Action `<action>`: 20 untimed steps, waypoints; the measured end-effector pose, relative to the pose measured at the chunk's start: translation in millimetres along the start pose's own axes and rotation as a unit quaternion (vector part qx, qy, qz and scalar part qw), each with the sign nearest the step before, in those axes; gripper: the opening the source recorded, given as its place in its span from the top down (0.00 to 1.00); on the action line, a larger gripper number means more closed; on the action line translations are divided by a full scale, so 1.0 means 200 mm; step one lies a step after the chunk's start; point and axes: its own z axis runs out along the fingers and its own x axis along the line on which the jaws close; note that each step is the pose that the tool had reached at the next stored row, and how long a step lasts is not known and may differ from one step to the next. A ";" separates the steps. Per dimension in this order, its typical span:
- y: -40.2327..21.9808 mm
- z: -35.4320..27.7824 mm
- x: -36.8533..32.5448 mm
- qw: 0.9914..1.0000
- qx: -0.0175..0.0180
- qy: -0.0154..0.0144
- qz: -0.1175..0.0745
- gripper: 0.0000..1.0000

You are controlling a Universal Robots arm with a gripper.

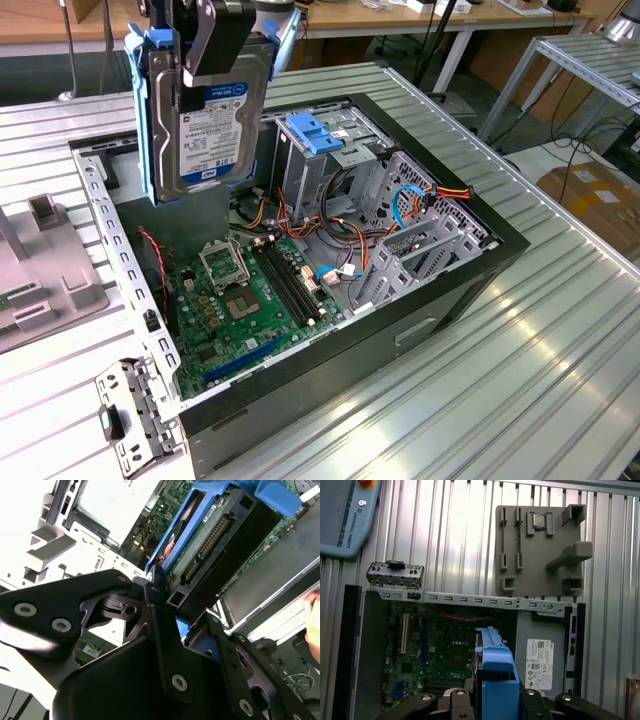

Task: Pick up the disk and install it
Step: 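Pick up the disk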

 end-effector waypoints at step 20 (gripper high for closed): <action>-0.164 -0.010 0.088 1.000 -0.001 0.000 0.000 0.63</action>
